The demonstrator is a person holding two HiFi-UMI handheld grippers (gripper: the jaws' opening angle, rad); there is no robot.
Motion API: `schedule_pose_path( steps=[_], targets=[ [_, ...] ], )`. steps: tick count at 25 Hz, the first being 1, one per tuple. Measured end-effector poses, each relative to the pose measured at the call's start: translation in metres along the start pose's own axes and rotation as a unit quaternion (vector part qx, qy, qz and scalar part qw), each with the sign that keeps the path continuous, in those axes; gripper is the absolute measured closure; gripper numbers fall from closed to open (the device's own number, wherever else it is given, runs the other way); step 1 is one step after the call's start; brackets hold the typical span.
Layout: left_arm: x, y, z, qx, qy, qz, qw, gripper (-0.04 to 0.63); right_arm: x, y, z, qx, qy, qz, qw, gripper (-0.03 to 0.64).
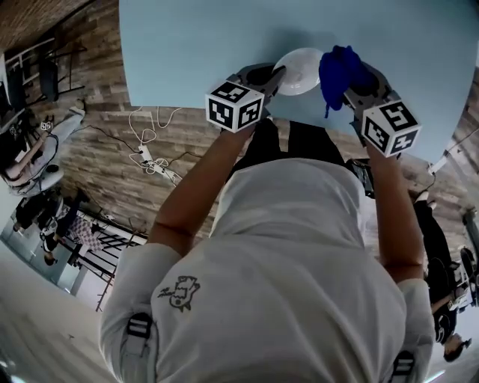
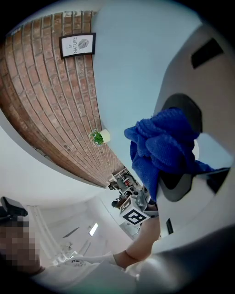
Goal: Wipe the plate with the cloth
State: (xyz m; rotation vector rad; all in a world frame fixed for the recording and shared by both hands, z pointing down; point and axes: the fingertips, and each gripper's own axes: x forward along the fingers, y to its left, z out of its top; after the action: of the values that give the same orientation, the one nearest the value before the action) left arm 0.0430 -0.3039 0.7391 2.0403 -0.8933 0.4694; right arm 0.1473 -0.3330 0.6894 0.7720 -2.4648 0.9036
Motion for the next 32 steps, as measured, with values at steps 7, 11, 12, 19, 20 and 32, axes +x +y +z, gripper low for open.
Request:
schedule_pose_path(
  steps=[7, 11, 12, 19, 20, 32],
  targets=[
    [0.013, 0.030, -0.010, -0.024, 0.009, 0.020, 0.9995, 0.572, 0.025, -0.006, -0.020, 0.006, 0.024, 0.022, 0.999, 0.448],
    [0.021, 0.041, -0.010, -0.024, 0.017, 0.025, 0.9993, 0.571, 0.034, -0.008, -0.023, 0.013, 0.031, 0.027, 0.999, 0.448],
    [0.023, 0.043, -0.010, -0.023, 0.019, 0.026, 0.9992, 0.571, 0.035, -0.008, -0.024, 0.015, 0.033, 0.028, 0.999, 0.448],
    [0.039, 0.049, -0.007, -0.010, 0.031, 0.040, 0.9987, 0.542, 0.039, -0.013, -0.026, 0.021, 0.035, 0.025, 0.999, 0.448],
    [0.040, 0.050, -0.008, -0.008, 0.033, 0.043, 0.9985, 0.540, 0.039, -0.014, -0.027, 0.022, 0.035, 0.024, 0.999, 0.448],
    [0.043, 0.077, -0.005, 0.042, 0.049, 0.123, 0.9903, 0.399, 0.038, -0.015, -0.029, 0.024, 0.035, 0.014, 0.999, 0.448]
  ],
)
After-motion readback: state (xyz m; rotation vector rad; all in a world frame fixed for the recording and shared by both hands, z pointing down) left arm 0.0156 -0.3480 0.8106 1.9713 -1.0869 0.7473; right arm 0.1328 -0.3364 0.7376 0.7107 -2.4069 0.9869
